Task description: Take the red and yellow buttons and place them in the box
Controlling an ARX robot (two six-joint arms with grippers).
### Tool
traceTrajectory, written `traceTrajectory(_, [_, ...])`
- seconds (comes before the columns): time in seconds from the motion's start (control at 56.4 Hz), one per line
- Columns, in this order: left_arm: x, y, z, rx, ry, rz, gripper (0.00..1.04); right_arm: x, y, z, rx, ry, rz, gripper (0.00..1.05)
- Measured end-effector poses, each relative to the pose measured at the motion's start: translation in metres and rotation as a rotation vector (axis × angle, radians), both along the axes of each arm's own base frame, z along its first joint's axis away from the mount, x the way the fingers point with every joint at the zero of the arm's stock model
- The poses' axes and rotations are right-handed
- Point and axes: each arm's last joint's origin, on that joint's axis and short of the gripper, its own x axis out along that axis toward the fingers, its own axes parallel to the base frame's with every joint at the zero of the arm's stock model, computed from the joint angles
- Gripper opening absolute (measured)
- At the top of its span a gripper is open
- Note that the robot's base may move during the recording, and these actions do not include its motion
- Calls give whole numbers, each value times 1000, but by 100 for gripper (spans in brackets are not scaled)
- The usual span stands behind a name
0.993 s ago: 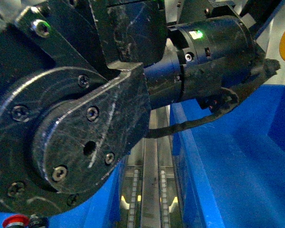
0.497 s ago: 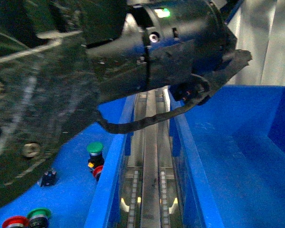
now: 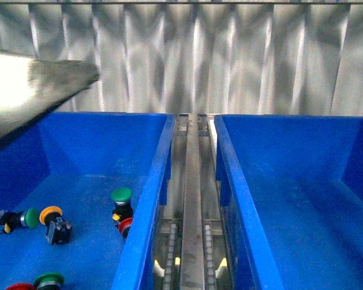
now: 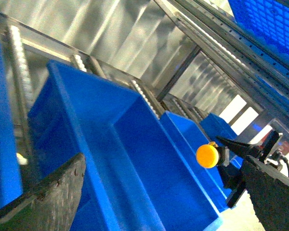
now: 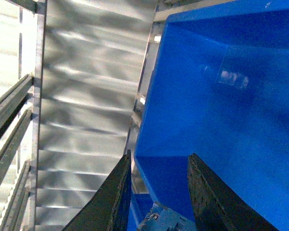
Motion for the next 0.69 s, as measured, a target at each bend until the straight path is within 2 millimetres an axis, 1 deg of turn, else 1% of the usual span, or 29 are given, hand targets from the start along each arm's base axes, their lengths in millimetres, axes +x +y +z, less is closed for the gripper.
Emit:
traceTrajectory(0.035, [-15,12,-4,1,5,45,97,-1,0,-1,-7,3,1,28])
traceTrajectory(0.053, [-18,14,-5,-1,7,55,97,-1,0,-1,-8,3,1,28])
traceTrajectory(0.142, [-49,32,-15,-9,29,158,97,-1,1,-1,-23,7,4,28])
traceTrajectory(0.177, [-67,41,-25,-2,45,198,97,-2,2,-1,-33,7,5,28])
traceTrajectory(0.195, [-73,43,-28,-2,53,212,97,-2,3,0,-36,6,7,28])
traceTrajectory(0.231, [-83,46,-34,57,71,335,92,-2,4,0,-39,4,9,28])
traceTrajectory(0.248, [-85,46,-35,69,83,365,90,-2,5,0,-41,4,11,28])
traceTrajectory(0.302, [-97,54,-47,238,74,571,80,-3,8,0,-52,7,23,28])
traceTrajectory(0.337, [-100,60,-59,336,65,703,72,-3,10,0,-60,7,26,28])
traceTrajectory(0.355, [-100,62,-62,358,64,728,71,-3,11,1,-65,7,25,28])
traceTrajectory(0.39, [-100,66,-75,436,57,783,64,-3,12,1,-74,7,24,28])
traceTrajectory(0.426, [-99,69,-85,485,55,795,58,-3,14,1,-82,6,32,28])
traceTrajectory(0.497, [-99,75,-107,556,37,776,44,-3,18,1,-103,9,47,28])
traceTrajectory(0.514, [-99,78,-112,567,34,781,39,-3,20,0,-107,12,56,28])
traceTrajectory(0.585, [-99,83,-118,585,30,800,26,-3,23,-2,-120,20,55,28])
traceTrajectory(0.692, [-99,88,-119,590,15,803,6,-4,25,-3,-138,24,49,28])
